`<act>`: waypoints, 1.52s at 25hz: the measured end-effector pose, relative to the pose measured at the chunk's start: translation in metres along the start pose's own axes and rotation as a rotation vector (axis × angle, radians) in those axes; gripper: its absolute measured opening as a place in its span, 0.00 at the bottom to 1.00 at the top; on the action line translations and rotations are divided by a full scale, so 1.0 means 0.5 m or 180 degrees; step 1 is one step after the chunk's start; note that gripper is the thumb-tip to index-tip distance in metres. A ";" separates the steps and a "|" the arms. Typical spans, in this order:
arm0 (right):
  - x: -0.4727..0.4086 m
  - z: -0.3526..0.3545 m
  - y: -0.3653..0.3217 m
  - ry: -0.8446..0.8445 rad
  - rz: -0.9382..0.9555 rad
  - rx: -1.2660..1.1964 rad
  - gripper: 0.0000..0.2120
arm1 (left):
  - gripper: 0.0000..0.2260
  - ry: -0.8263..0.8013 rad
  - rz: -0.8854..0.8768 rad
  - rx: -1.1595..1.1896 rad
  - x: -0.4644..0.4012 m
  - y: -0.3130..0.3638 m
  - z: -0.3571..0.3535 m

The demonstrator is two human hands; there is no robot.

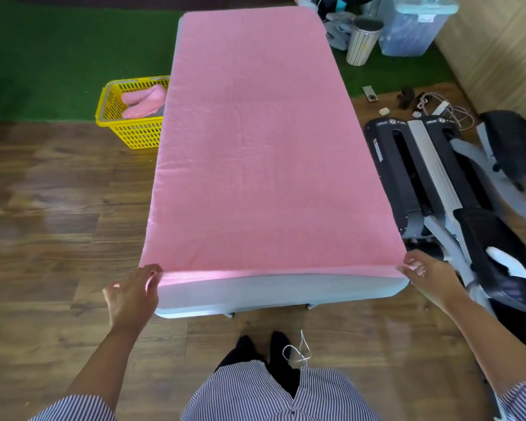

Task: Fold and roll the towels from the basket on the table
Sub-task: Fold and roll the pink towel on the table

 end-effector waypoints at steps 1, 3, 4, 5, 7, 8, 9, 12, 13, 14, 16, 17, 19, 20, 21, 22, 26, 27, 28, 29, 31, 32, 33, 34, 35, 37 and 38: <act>-0.003 -0.002 0.001 0.0041 -0.0027 -0.0007 0.04 | 0.03 -0.0008 0.0073 0.0038 -0.004 0.000 0.000; -0.008 -0.005 -0.001 0.0108 -0.0006 0.0065 0.05 | 0.03 -0.0033 0.0183 0.0011 -0.012 -0.001 -0.002; -0.012 -0.007 -0.005 0.0120 0.0043 0.0110 0.05 | 0.03 -0.0052 0.0216 -0.0025 -0.012 -0.002 -0.005; -0.014 -0.010 -0.010 0.0137 0.0099 0.0144 0.04 | 0.03 -0.0072 0.0244 -0.0054 -0.009 -0.005 -0.011; -0.014 -0.017 -0.018 0.0208 0.0214 0.0192 0.04 | 0.04 -0.0022 0.0202 -0.0084 -0.001 0.000 -0.015; -0.012 -0.019 -0.021 0.0272 0.0305 0.0212 0.05 | 0.05 0.0024 0.0167 -0.0091 0.003 0.007 -0.014; -0.008 -0.021 -0.022 0.0341 0.0402 0.0231 0.04 | 0.06 0.0070 0.0118 -0.0077 0.008 0.015 -0.012; 0.009 -0.024 -0.013 0.0480 0.0470 0.0263 0.03 | 0.06 0.0230 -0.0400 0.0095 0.032 0.050 -0.004; 0.015 -0.026 -0.011 0.0480 0.0493 0.0323 0.04 | 0.05 0.0221 -0.0587 0.0162 0.041 0.052 -0.006; 0.022 -0.029 -0.010 0.0447 0.0532 0.0383 0.05 | 0.08 0.0167 -0.0707 0.0209 0.049 0.049 -0.011; 0.034 -0.034 -0.010 0.0337 0.0618 0.0457 0.10 | 0.14 0.0053 -0.0945 0.0288 0.053 0.037 -0.024; 0.038 -0.036 -0.009 0.0285 0.0639 0.0488 0.12 | 0.15 -0.0004 -0.1038 0.0300 0.051 0.028 -0.033; 0.038 -0.032 -0.005 0.0346 0.0664 0.0487 0.13 | 0.14 -0.0085 -0.1070 0.0233 0.042 0.019 -0.043; 0.035 -0.030 -0.008 0.0408 0.0668 0.0467 0.12 | 0.13 -0.0077 -0.1013 0.0204 0.038 0.020 -0.042; 0.031 -0.028 -0.014 0.0471 0.0685 0.0462 0.11 | 0.12 -0.0021 -0.0948 0.0167 0.037 0.024 -0.039; 0.027 -0.029 -0.022 0.0491 0.0703 0.0492 0.11 | 0.13 0.0050 -0.0847 0.0087 0.038 0.029 -0.033; 0.024 -0.035 -0.019 0.0109 0.0344 0.0320 0.10 | 0.20 0.0120 -0.0589 -0.0326 0.046 0.024 -0.004; 0.024 -0.037 -0.011 -0.0037 0.0288 0.0280 0.09 | 0.22 0.0096 -0.0734 -0.0411 0.048 0.021 -0.004; 0.023 -0.039 -0.005 -0.0151 0.0309 0.0304 0.09 | 0.23 0.0050 -0.0934 -0.0492 0.049 0.019 -0.008; 0.021 -0.039 -0.002 -0.0225 0.0320 0.0318 0.08 | 0.24 0.0021 -0.1089 -0.0541 0.047 0.020 -0.011; 0.010 -0.033 -0.005 -0.0153 0.0335 0.0368 0.06 | 0.20 0.0003 -0.1012 -0.0564 0.033 0.020 -0.017; 0.005 -0.028 -0.011 -0.0034 0.0363 0.0362 0.05 | 0.16 0.0060 -0.0838 -0.0561 0.026 0.023 -0.014; 0.001 -0.026 -0.018 0.0097 0.0415 0.0344 0.04 | 0.11 0.0126 -0.0637 -0.0513 0.020 0.025 -0.008; -0.001 -0.023 -0.028 0.0214 0.0479 0.0355 0.04 | 0.08 0.0177 -0.0452 -0.0423 0.014 0.026 0.000; -0.001 -0.023 -0.033 0.0306 0.0563 0.0397 0.02 | 0.07 0.0231 -0.0341 -0.0334 0.012 0.025 0.004; 0.007 -0.025 -0.041 0.0429 0.0721 0.0534 0.02 | 0.06 0.0349 -0.0425 -0.0178 0.021 0.027 0.007; 0.013 -0.026 -0.040 0.0445 0.0754 0.0578 0.03 | 0.03 0.0369 -0.0552 -0.0112 0.030 0.028 0.006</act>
Point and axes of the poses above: each hand's wrist, its own x-axis away from the middle knuckle, its own z-axis out of the back of the hand, y = z × x, the point moved 9 cm from there along -x, towards the middle knuckle, and after that the axes turned 12 degrees about z, right-handed, at the moved point
